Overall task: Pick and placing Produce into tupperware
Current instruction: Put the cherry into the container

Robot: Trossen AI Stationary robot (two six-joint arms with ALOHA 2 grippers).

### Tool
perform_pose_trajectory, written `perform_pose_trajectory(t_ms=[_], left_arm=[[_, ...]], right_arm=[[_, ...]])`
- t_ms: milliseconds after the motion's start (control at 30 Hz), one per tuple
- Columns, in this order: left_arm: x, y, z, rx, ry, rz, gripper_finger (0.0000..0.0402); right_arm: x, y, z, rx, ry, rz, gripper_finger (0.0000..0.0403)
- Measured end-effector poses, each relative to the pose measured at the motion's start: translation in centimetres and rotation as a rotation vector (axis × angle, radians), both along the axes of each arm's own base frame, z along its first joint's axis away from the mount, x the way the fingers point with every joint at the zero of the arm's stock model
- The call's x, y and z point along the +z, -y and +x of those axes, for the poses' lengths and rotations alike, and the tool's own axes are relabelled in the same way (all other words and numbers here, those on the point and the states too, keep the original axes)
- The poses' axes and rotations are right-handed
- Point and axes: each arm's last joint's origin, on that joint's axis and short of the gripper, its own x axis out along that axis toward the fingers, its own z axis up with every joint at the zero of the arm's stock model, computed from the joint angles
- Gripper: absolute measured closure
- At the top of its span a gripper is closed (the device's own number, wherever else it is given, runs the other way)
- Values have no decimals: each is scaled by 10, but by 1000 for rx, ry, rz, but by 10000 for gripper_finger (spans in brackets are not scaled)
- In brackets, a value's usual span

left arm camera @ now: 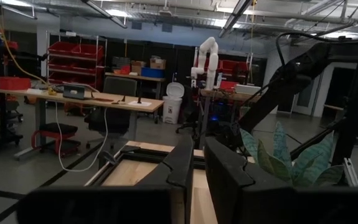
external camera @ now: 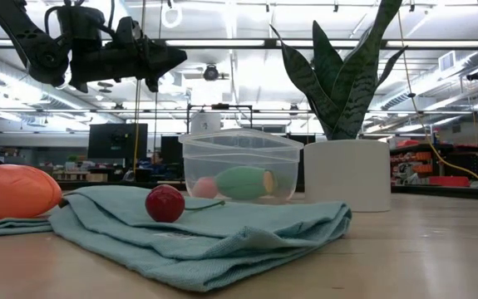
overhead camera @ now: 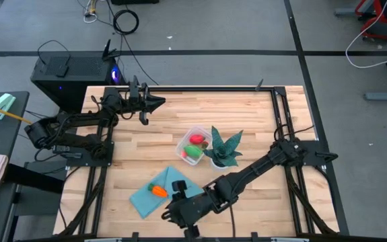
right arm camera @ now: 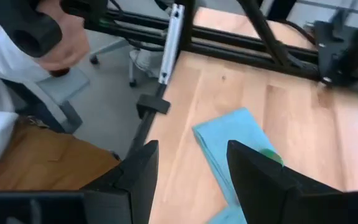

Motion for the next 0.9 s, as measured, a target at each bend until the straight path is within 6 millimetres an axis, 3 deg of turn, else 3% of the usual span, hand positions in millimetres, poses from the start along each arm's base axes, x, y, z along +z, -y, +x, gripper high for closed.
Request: perform_pose_trajectory(t_ms=[233,900], left_arm=[[0,0,0,2,0,9,357],[-1,0,0,2,-6,5,351]], right_arm=[[-20,5,4,33,-106,-35,206],[-32,6,1,88,-174,-128,206]])
